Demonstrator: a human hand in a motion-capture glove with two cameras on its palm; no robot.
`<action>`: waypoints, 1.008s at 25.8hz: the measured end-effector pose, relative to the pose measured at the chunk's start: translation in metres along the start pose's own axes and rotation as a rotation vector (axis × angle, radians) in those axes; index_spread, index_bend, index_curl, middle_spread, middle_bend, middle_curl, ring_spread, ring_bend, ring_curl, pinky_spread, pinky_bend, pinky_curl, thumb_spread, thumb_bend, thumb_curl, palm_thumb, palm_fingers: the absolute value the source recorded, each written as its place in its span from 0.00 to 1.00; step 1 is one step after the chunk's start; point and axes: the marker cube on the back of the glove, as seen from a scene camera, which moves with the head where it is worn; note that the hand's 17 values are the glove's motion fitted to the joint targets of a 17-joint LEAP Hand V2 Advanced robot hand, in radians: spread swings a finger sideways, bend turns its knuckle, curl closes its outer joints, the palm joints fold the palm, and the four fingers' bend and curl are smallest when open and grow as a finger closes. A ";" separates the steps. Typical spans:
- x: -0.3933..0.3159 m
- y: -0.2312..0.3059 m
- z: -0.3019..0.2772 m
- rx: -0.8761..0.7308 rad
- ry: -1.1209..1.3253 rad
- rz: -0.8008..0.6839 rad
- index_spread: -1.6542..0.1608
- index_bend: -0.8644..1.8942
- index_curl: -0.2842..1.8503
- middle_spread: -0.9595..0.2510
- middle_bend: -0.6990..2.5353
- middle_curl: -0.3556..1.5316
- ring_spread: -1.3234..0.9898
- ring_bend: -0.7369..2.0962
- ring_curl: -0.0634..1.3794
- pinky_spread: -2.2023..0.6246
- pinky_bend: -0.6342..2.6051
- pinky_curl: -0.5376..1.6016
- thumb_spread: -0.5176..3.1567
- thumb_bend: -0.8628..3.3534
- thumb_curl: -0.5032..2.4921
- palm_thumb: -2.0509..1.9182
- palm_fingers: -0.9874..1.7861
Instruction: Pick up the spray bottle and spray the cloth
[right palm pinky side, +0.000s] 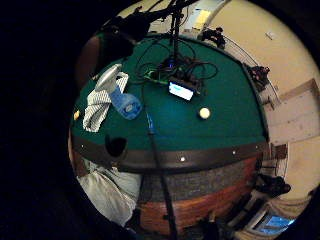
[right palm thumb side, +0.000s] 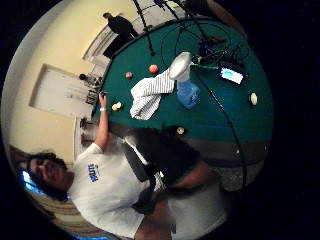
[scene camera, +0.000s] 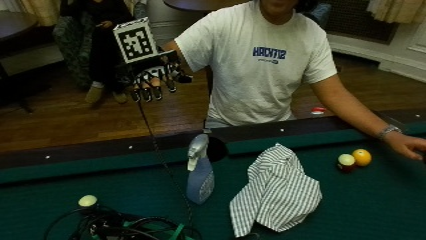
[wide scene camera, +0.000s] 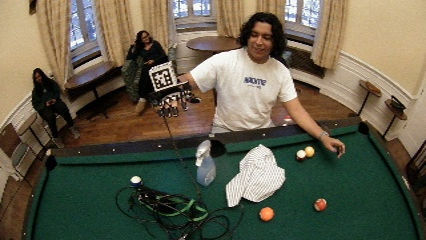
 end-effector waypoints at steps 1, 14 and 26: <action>0.000 0.000 0.000 -0.005 0.000 -0.001 0.79 0.38 0.15 0.76 0.28 0.22 0.56 0.36 0.09 0.82 0.33 0.30 0.25 0.23 0.18 0.56 0.54; 0.005 -0.001 0.006 0.036 0.005 -0.062 0.69 0.37 0.21 0.73 0.28 0.28 0.55 0.37 0.17 0.85 0.34 0.36 0.38 0.22 0.21 0.58 0.52; 0.019 0.017 0.025 -0.040 0.051 -0.009 0.67 0.36 0.23 0.72 0.27 0.31 0.55 0.37 0.19 0.86 0.34 0.38 0.42 0.20 0.23 0.58 0.51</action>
